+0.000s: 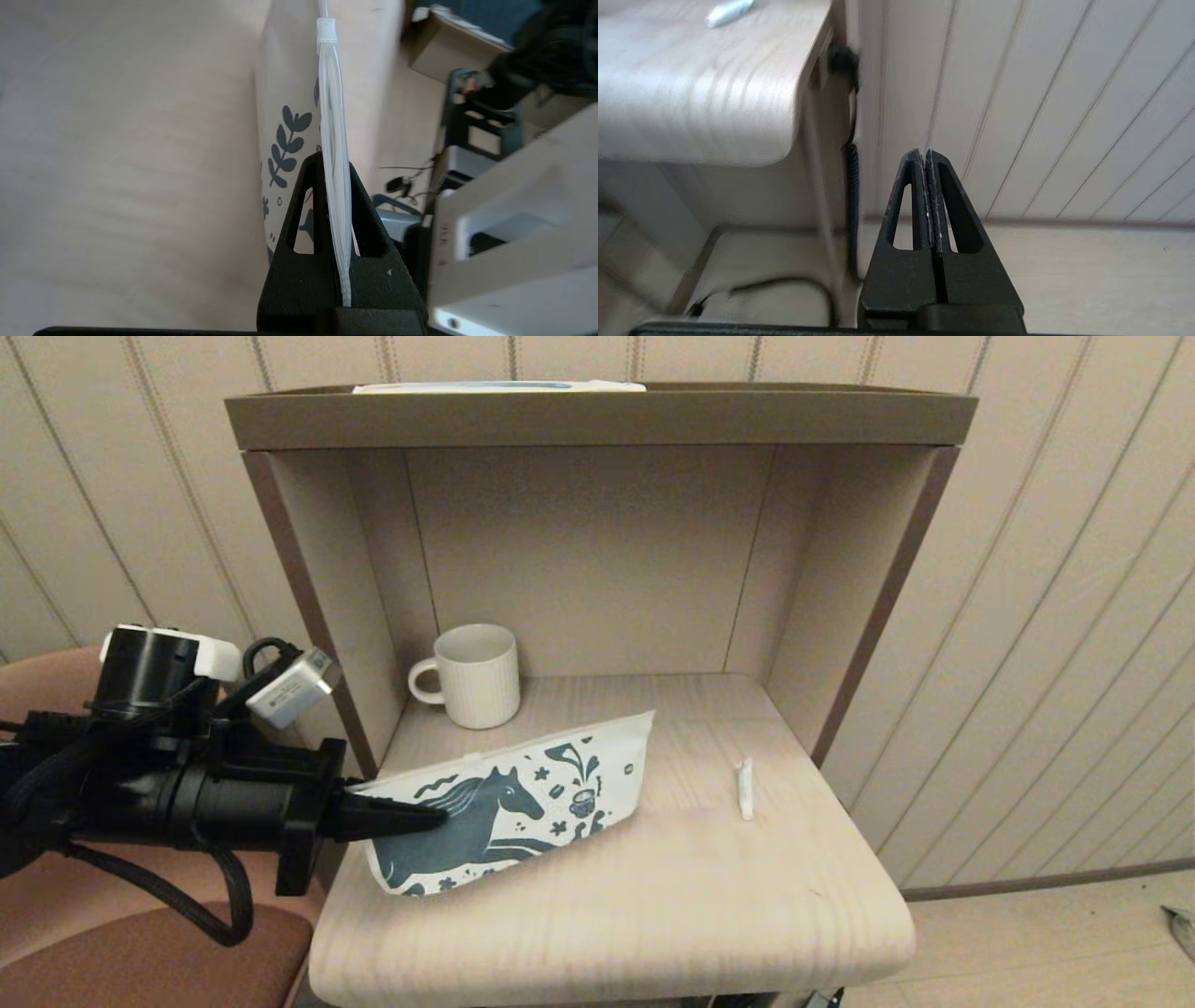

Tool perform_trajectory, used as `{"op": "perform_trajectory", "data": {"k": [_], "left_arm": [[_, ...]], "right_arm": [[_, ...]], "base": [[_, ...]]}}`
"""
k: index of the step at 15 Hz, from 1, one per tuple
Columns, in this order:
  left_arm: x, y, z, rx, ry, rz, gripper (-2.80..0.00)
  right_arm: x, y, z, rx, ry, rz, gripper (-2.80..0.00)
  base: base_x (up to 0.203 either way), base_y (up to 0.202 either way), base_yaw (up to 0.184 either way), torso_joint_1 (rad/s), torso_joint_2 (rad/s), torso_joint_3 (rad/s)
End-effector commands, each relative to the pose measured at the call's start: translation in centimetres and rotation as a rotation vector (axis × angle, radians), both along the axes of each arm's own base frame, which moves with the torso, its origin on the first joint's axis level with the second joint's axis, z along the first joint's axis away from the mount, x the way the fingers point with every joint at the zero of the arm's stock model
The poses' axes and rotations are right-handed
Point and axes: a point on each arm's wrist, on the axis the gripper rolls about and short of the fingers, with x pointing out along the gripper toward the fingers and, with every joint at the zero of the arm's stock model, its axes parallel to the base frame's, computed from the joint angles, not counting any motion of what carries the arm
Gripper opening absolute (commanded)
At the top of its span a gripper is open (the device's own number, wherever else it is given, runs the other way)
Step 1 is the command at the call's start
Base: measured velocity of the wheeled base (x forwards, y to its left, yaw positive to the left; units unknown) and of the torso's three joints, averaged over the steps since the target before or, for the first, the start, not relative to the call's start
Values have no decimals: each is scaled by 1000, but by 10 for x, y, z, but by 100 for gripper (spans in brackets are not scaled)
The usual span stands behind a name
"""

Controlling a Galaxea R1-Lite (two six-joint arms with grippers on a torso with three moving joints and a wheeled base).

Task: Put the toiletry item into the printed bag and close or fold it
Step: Pick up the storage bag, then open the storage bag

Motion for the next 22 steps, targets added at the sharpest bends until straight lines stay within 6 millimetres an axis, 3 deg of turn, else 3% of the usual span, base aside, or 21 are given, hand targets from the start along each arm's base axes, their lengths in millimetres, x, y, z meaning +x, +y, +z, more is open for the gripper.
{"op": "perform_trajectory", "data": {"k": [1,3,5,7,9,13,15,17,21,22], "left_arm": [[-13,-4,21,-15,-47,-32,-280],[-33,-15,46,-13,-37,-104,-280],[-46,-24,55,-9,-23,-161,-280],[-53,-34,56,-6,-17,-214,-280],[-55,-43,56,-4,-16,-254,-280],[-52,-62,49,44,-17,-277,-280],[-54,-70,47,53,-20,-305,-280],[-56,-79,46,61,-44,-318,-280],[-54,-90,40,91,-65,-307,-280],[-54,-90,40,89,-70,-306,-280]], "right_arm": [[-2,0,8,7,1,13,-280],[-18,2,40,29,-41,76,-280],[-28,4,62,44,-41,153,-280],[-20,4,91,62,8,173,-280],[-8,3,138,109,22,235,-280],[40,9,216,198,146,449,-280],[66,23,244,196,284,605,-280],[92,45,258,160,440,709,-280],[152,94,262,50,632,789,-280],[165,106,263,20,655,808,0]], "base": [[0,0,0,0,0,0],[0,0,0,0,0,0],[0,0,0,0,0,0],[0,0,0,0,0,0],[0,0,0,0,0,0],[0,0,0,0,0,0],[0,0,0,0,0,0],[0,0,0,0,0,0],[0,0,0,0,0,0],[0,0,0,0,0,0]]}}
